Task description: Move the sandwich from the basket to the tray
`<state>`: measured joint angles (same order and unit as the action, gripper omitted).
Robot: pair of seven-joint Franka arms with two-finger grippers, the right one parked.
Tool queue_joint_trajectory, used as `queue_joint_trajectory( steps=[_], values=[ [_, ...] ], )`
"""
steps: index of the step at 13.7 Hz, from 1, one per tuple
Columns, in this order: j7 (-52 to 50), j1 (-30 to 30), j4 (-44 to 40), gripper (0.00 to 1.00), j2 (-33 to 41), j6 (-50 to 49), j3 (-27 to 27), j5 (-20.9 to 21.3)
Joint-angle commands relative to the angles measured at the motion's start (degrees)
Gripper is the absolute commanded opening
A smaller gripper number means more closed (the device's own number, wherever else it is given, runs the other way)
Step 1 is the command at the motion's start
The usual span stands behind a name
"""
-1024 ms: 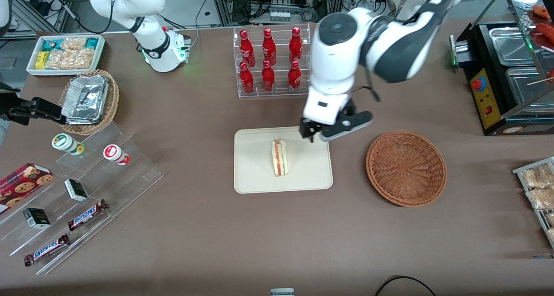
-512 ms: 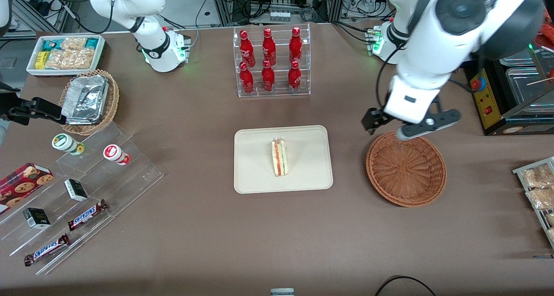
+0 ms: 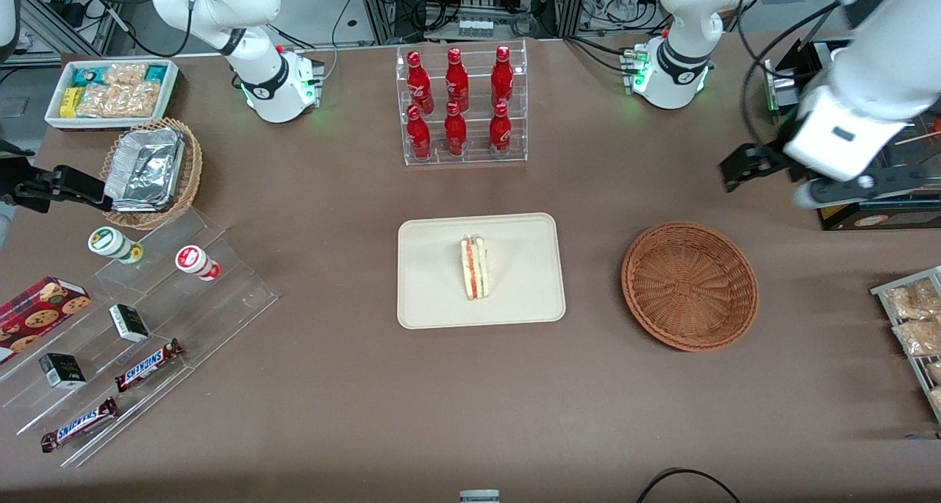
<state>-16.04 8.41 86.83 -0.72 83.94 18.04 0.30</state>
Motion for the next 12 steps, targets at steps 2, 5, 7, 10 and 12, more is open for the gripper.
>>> queue_joint_trajectory(
  steps=[2,5,7,10,12],
  values=[
    [9.25,-7.77,0.62,1.00,2.22,-2.90,-12.73,-1.35],
    [11.39,-12.35,0.01,1.00,2.40,-3.26,-19.70,-1.27],
    [12.17,-12.54,-2.96,1.00,0.21,-3.17,-19.71,-1.35],
    [12.00,-12.19,-5.00,1.00,-1.29,-2.21,-19.45,-1.44],
    [12.09,-12.28,-5.70,1.00,-2.17,-1.24,-19.27,-1.00]
  ],
)
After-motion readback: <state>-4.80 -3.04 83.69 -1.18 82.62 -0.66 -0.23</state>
